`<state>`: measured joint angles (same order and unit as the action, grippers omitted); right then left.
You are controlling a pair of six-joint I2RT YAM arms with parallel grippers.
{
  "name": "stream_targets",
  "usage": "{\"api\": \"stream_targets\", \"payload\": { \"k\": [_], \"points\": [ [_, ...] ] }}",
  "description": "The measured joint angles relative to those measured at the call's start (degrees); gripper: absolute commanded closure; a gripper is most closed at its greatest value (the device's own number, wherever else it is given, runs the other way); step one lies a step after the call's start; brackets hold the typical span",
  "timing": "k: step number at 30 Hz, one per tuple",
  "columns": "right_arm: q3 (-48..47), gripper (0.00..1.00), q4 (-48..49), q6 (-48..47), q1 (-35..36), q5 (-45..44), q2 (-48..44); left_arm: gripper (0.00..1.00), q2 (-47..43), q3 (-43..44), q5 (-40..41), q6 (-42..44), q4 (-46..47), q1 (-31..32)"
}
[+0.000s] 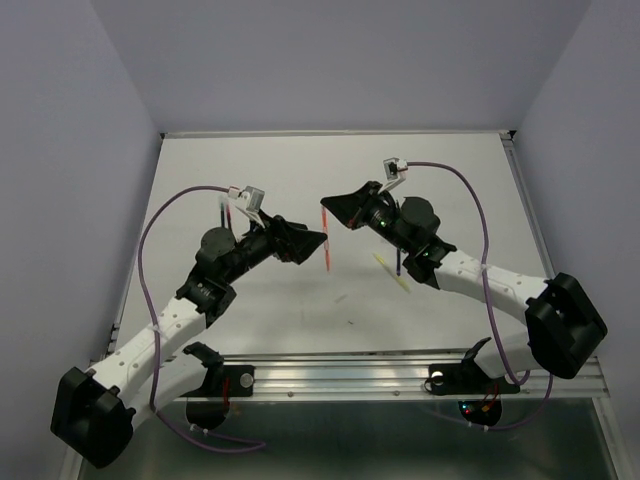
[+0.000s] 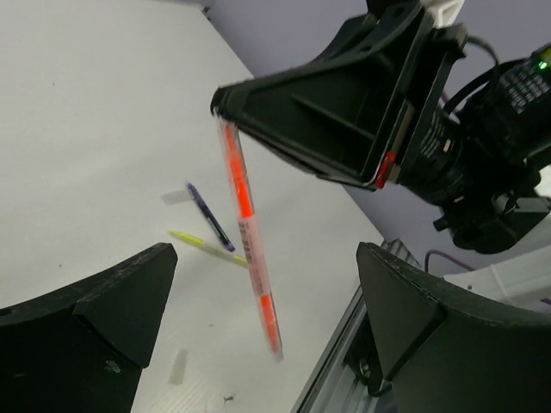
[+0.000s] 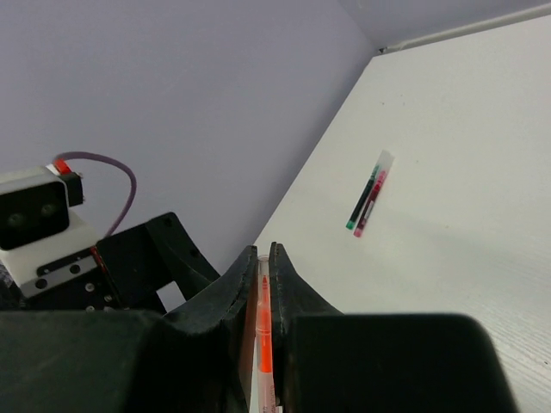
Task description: Insert the pens into the pen caps
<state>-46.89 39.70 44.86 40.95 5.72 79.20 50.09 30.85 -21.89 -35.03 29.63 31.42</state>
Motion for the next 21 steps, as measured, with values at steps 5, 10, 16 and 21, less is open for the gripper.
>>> {"api": "stream_targets", "payload": {
  "k": [5, 10, 16, 21],
  "points": [
    [-0.8, 0.99, -0.4, 0.2, 0.0, -0.4, 0.0, 0.03, 0.7, -1.6, -3.3, 0.7, -1.1, 0.0],
    [-1.3, 0.99, -0.6, 1.1, 0.0, -0.3, 0.1, 0.22, 4.4, -1.6, -5.8, 1.2, -0.7, 0.5],
    [-1.4, 0.99, -0.6, 2.1, 0.0, -0.3, 0.6, 0.65, 8.9, -1.5, -7.1, 1.8, 0.0, 1.3],
    [-1.4, 0.99, 0.1, 2.3, 0.0, -0.5, 0.7, 1.00, 9.1, -0.2, -7.1, 1.7, 0.2, 1.3]
  ]
}}
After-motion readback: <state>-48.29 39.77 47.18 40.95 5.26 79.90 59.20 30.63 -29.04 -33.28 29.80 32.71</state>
